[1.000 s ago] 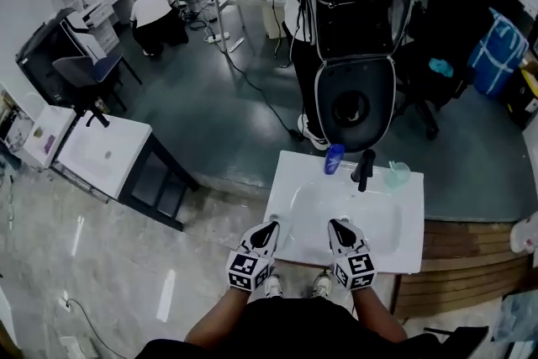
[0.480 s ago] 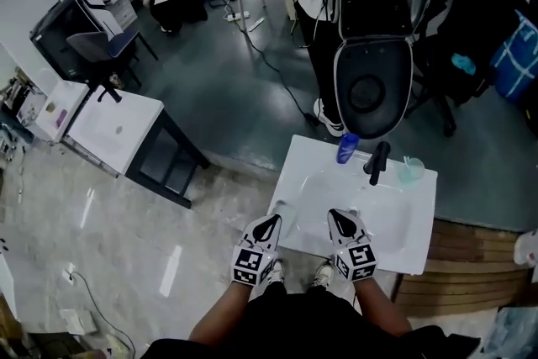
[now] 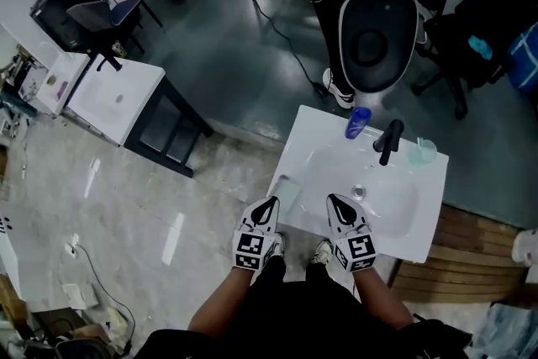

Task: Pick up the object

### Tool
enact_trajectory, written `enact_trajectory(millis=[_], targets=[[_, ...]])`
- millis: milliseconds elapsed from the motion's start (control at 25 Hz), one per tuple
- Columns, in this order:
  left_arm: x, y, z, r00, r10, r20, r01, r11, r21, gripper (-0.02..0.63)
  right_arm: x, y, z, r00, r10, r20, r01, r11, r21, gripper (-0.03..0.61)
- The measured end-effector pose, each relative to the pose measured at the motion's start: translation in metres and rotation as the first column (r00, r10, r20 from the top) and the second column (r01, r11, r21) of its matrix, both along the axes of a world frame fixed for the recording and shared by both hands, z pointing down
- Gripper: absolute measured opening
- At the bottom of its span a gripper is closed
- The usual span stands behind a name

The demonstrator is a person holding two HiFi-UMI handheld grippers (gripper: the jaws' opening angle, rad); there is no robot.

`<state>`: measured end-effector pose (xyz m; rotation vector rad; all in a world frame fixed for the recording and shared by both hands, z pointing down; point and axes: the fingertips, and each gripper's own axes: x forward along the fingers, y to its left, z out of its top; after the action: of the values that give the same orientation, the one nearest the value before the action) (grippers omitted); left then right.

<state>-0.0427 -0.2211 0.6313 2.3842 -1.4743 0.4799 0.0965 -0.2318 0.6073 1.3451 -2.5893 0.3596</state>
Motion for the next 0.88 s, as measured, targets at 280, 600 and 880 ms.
enact_trajectory(millis=[280,600,880], targets=[[-0.006,0.018,0.019,0.999,-0.032,-0.001,0.032,0.999,-0.044,0.198,-0.002,0.009,0.008,1.0,-0.003,0.004,0.003,1.0,-0.015,0.018],[0.002,0.026,0.063,0.999,0.001,0.05,0.008,0.985,-0.173,0.422,-0.004,0.008,0.01,1.0,-0.008,0.016,0.008,1.0,-0.021,0.018],[0.0,0.016,0.094,0.996,0.009,0.088,0.014,0.964,-0.266,0.454,-0.007,0.013,0.017,0.998,-0.02,0.057,0.024,0.997,-0.08,0.018]])
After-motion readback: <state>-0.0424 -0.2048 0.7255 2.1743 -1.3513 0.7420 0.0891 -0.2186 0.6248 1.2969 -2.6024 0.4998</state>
